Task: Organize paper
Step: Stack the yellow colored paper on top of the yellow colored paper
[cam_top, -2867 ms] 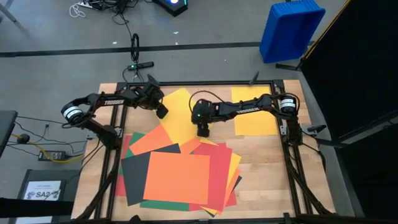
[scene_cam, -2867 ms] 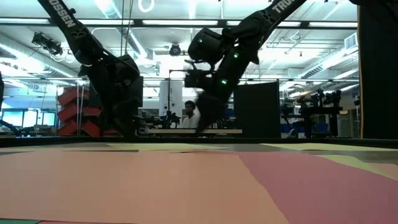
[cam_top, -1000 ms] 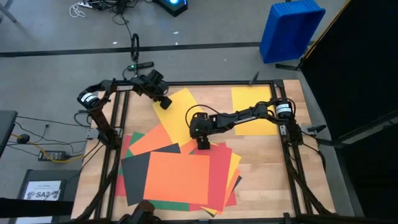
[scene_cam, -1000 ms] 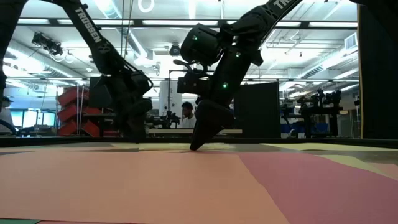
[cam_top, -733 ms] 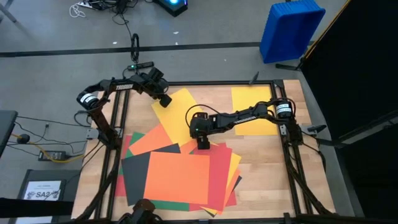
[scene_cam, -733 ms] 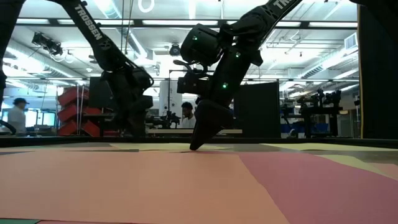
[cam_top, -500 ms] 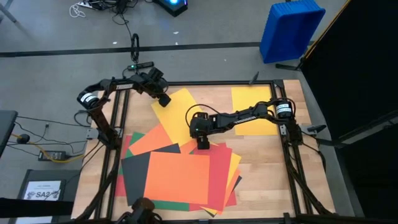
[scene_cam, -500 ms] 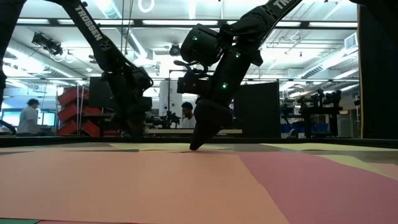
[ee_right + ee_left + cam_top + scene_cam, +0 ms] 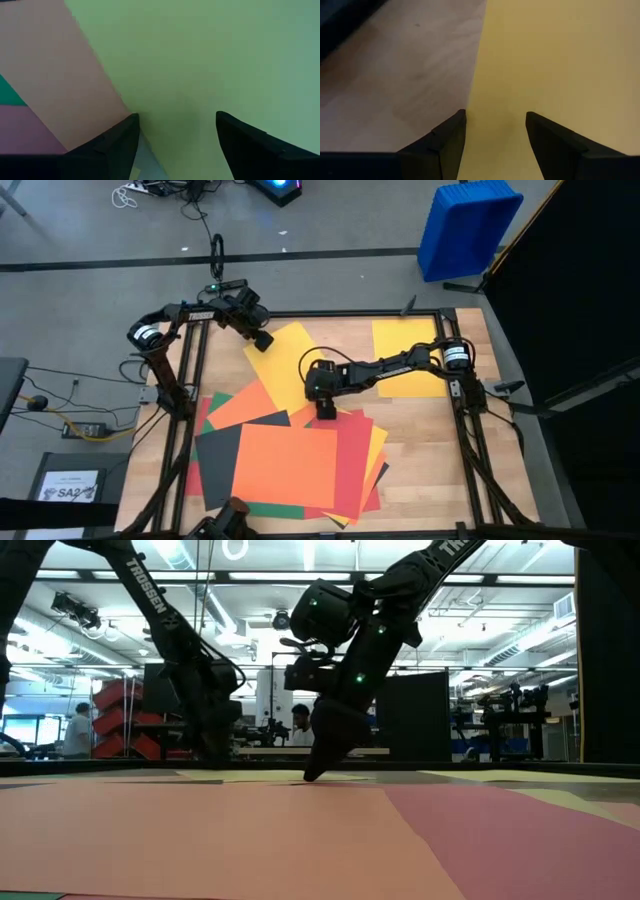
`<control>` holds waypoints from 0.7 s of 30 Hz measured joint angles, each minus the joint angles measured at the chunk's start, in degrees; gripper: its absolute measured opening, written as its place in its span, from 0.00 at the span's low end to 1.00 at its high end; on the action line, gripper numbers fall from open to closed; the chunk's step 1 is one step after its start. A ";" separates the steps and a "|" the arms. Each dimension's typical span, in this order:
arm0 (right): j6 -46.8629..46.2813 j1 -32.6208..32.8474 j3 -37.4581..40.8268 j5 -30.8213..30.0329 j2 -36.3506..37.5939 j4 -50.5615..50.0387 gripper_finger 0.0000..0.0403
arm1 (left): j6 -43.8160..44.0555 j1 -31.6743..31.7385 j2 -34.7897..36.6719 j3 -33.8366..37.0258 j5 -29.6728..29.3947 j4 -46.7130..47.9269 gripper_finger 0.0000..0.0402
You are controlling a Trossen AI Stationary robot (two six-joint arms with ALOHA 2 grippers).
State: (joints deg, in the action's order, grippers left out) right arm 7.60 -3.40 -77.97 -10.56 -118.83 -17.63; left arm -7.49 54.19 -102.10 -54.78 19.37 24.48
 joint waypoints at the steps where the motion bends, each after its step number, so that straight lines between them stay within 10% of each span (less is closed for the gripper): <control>1: -0.06 -0.02 0.00 -0.36 -0.02 0.11 0.58 | 0.01 -0.04 0.00 0.00 0.37 0.42 0.47; 21: 2.43 -0.28 0.07 -9.85 -0.09 1.20 0.60 | 0.23 -0.23 -0.09 0.28 6.09 3.34 0.47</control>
State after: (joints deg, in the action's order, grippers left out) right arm 10.03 -3.67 -77.91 -20.42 -118.91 -16.43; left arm -7.27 53.95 -102.20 -54.50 25.45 27.82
